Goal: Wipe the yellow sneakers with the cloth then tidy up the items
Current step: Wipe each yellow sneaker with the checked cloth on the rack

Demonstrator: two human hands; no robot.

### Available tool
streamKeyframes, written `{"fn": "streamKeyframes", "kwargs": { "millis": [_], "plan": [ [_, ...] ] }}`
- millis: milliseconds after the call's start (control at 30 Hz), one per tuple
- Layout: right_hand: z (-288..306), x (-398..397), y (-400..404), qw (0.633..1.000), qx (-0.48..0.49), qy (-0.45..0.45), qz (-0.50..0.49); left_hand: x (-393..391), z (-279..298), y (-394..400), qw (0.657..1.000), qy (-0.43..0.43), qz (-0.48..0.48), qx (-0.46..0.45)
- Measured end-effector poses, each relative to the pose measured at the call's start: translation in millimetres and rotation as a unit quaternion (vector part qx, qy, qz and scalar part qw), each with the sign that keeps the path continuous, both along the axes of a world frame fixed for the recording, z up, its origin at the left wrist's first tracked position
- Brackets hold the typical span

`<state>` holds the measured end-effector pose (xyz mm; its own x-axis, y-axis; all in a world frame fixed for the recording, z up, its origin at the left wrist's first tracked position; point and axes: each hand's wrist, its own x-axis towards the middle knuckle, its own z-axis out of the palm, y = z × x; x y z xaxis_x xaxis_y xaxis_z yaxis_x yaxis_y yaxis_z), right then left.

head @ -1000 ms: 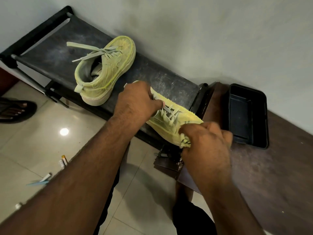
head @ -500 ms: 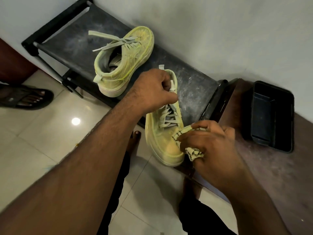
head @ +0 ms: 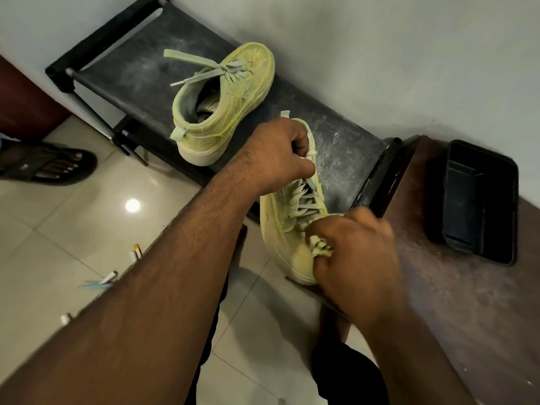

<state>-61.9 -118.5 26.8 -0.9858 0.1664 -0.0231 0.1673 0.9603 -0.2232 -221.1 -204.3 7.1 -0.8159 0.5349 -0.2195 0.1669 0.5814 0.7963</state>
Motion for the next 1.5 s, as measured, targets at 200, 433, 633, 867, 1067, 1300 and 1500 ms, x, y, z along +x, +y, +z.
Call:
{"fn": "streamKeyframes", "kwargs": {
  "millis": [200, 433, 633, 867, 1067, 1300, 1500],
  "plan": [
    [-4.3, -1.4, -19.7, 0.999, -0.028, 0.008, 0.043, -1.4, -1.1, -0.5, 1.0, -0.012, 0.008, -0.002],
    [-4.9, -1.7, -0.5, 0.997, -0.047, 0.031, 0.043, -2.7, 0.9, -4.1, 0.998, -0.054, 0.02, 0.022],
    [-3.9, -5.2, 9.2, 0.995, -0.096, 0.002, -0.004, -1.3, 7.8, -4.8, 0.999, -0.043, 0.025, -0.002],
    [-7.8, -5.4, 14.2, 0.993, -0.117, 0.024, -0.023, -1.1, 12.1, -2.5, 0.999, 0.002, 0.034, -0.037],
    [-6.2, -4.9, 9.3, 0.992, -0.129, -0.006, -0.002, -1.3, 10.2, 0.7, 0.997, 0.015, 0.049, -0.05],
    [-2.9, -6.3, 8.0, 0.982, -0.187, -0.001, -0.016, -3.2, 10.1, -1.0, 0.997, -0.015, 0.056, -0.047],
    [5.7, -9.1, 5.1, 0.984, -0.172, -0.042, 0.032, -4.0, 8.4, 0.3, 0.997, -0.019, 0.067, -0.045]
  ]
}}
